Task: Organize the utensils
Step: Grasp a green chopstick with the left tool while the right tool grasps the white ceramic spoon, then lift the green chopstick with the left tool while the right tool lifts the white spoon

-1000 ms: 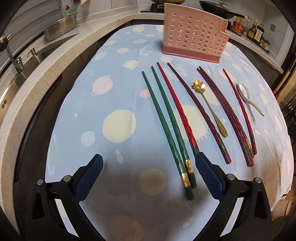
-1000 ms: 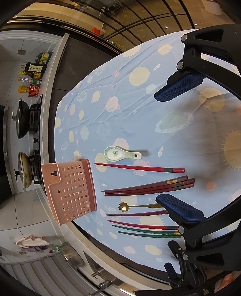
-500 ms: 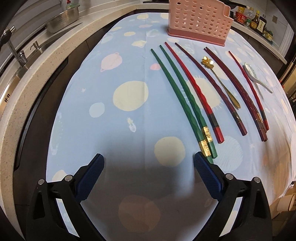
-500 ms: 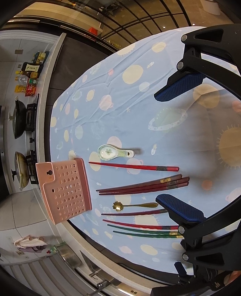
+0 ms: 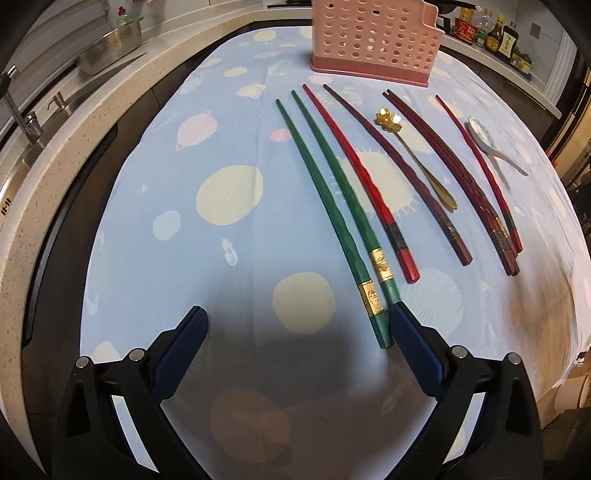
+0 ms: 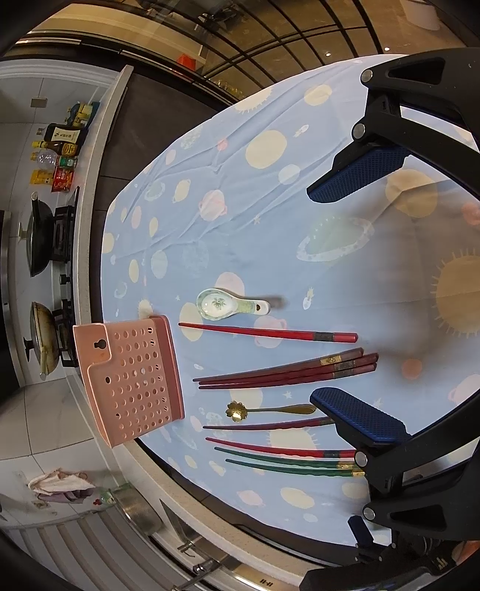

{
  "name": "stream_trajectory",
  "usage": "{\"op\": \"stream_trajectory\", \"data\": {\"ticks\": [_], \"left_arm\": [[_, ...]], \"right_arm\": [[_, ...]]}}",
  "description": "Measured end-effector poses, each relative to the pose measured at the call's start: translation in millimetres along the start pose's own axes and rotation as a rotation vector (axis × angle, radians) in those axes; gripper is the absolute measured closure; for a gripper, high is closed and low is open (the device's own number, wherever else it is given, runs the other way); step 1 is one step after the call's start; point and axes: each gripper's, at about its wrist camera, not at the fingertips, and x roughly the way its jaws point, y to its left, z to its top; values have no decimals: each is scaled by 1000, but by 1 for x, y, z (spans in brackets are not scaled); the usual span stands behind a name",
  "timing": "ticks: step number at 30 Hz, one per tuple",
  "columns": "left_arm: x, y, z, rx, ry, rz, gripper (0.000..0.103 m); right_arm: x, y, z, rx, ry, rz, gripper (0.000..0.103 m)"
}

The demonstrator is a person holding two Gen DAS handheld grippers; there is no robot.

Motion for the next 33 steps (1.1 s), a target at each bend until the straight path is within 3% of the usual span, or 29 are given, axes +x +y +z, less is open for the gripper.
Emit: {"op": "stream_trajectory", "data": {"ticks": [6,10,14,18,24,33], "left_arm": [[-2,31,-3,-71,14,9,10],[5,36,5,-97,23,-15,18],[8,32,16,-91,14,-36,28],[7,34,24,-112,18,-110,46],[6,36,23,-129,34,-173,62],[8,24,23,-94,36,-186,83]], "right_arm": [[10,-2,4,5,1,1,7],[26,-2,14,6,6,25,8],[49,-10,33,63,31,86,32],[76,-19,46,150,70,183,61],[114,-26,44,253,149,274,88],[121,-22,32,254,154,296,92]]}}
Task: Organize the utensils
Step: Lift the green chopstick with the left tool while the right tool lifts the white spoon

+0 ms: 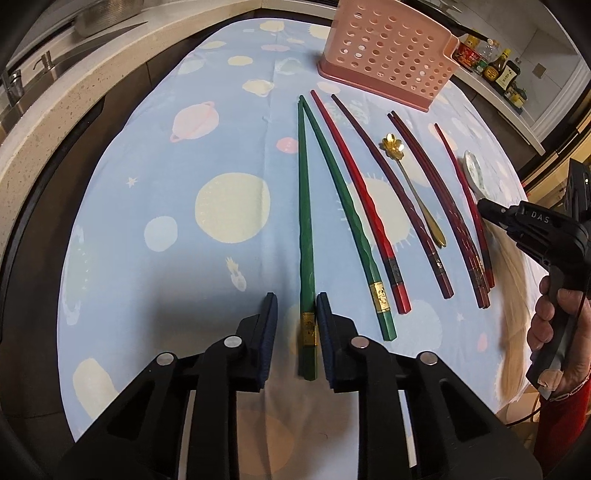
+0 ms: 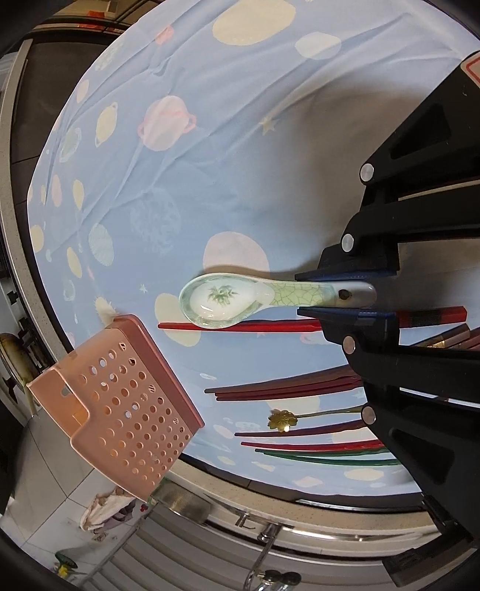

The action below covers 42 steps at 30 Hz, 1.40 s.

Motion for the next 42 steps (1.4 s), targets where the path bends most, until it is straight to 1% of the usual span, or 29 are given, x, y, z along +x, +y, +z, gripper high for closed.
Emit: {"op": "stream_trajectory", "data": {"ticks": [2,3,4,6,9,12,16,18,20,23,29,31,33,38,42], "left_arm": [[1,-5,-1,18,-4,12,86],[1,-6,-1,22,-5,13,89],[0,-6,-2,23,-4,9,92],[0,-5,-2,18,-3,1,95],[-4,-2,-4,3,0,-28,96],[-7,-2,-9,5,-2,-29,96],[-6,-1,-16,8,4,-30,96],[-7,-1,-18,11,2,-34,96],[-7,1,-18,5,3,-45,96],[-6,2,-18,3,7,-52,96],[-5,3,-17,3,7,-52,96],[-5,2,-18,1,5,-52,96],[-5,2,-17,1,5,-51,96],[-4,3,-17,2,5,-56,96],[-5,4,-16,0,8,-68,96]], "right_arm": [[-2,0,-3,-6,-1,-3,92],[-3,1,-5,-11,-1,-7,92],[-5,1,-6,-16,0,-10,92],[-10,3,-12,-27,-3,-19,92],[-23,5,-22,-45,-15,-33,93],[-28,5,-30,-62,-3,-56,93],[-29,-5,-41,-16,30,-20,91],[-32,-8,-46,-6,30,-7,88],[-35,-12,-49,11,24,9,88],[-40,-20,-48,61,5,47,86],[-40,-32,-44,125,7,106,86],[-36,-32,-44,126,19,105,87],[-33,-33,-46,124,29,111,89],[-33,-30,-49,107,24,90,92],[-41,-20,-51,52,5,19,92]]}}
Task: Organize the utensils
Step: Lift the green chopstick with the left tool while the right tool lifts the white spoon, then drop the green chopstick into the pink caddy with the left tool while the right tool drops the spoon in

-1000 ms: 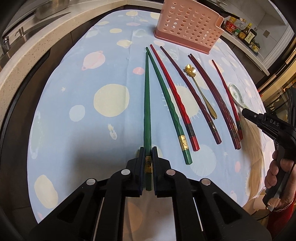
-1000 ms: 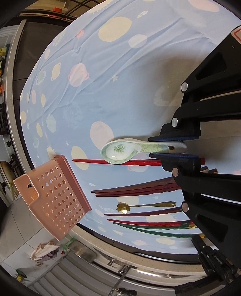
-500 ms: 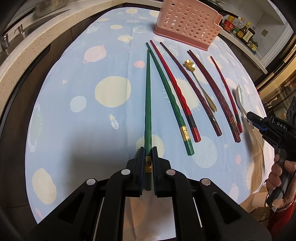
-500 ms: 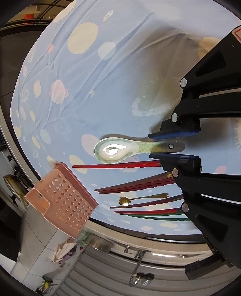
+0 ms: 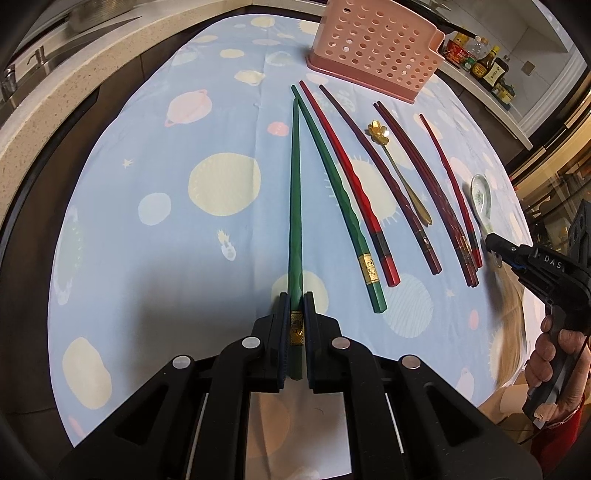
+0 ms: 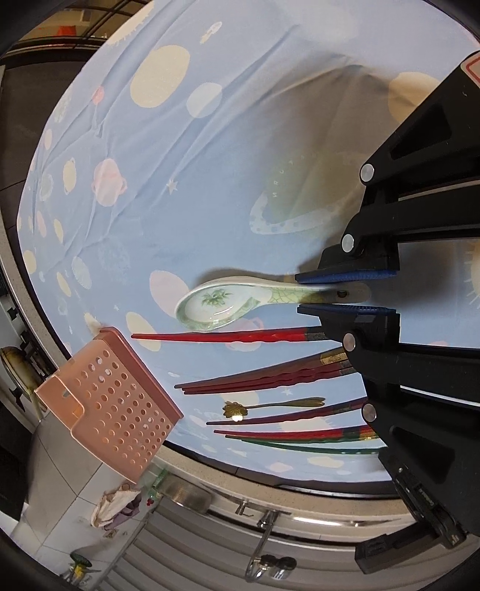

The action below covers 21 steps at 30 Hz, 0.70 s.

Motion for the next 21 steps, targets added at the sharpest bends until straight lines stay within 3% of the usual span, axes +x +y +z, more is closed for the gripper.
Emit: {"op": "stream_trajectory", "data": {"ticks": [6,11,21], "left_arm": [[-17,-3,1,14,-38,-28,96],[-49,-6,8,33,-123,-46,96],[-108,-11,39,54,-271,-44,96]], "right_arm": [[-31,25,-3,-101,-78,-94,95],[-57,42,-4,-157,-146,-155,95],[-91,68,10,-216,-225,-161,96]]}}
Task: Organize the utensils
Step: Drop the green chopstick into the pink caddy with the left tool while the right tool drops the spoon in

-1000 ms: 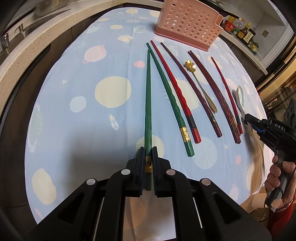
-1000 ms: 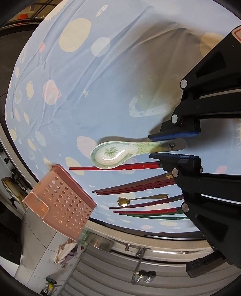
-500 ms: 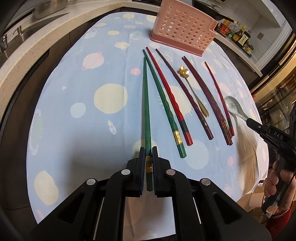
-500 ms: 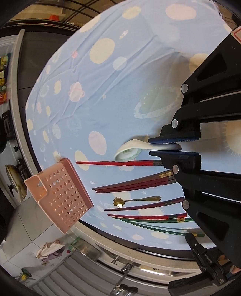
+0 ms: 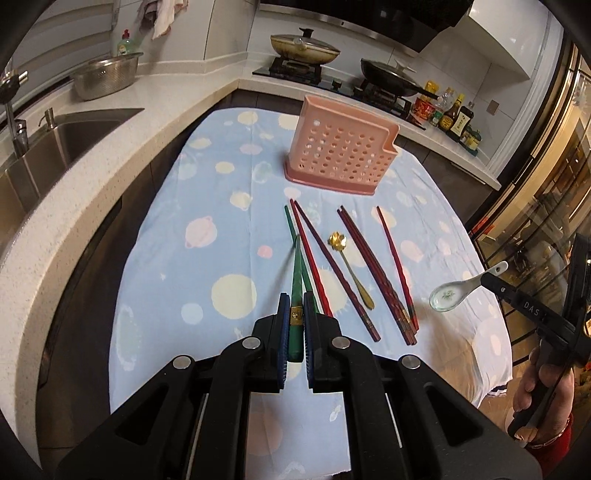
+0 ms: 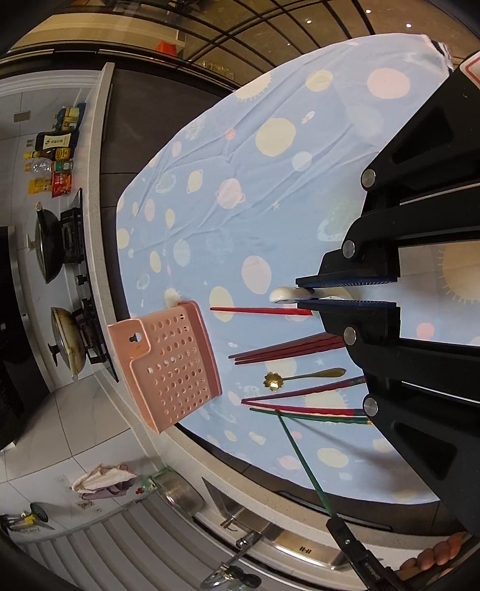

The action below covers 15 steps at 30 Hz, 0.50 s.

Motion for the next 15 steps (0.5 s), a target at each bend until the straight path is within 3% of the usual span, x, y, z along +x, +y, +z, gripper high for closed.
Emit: {"op": "stream_trajectory", "data": {"ticks": [7,15], "left_arm": [[-18,-13,66,41,-108,32,96],[-29,-46,179,86,-253,87,96]], "right_arm": [[-4,12,56,-50,-79,29,96],[18,37,151,-113,-163,65,96]]}}
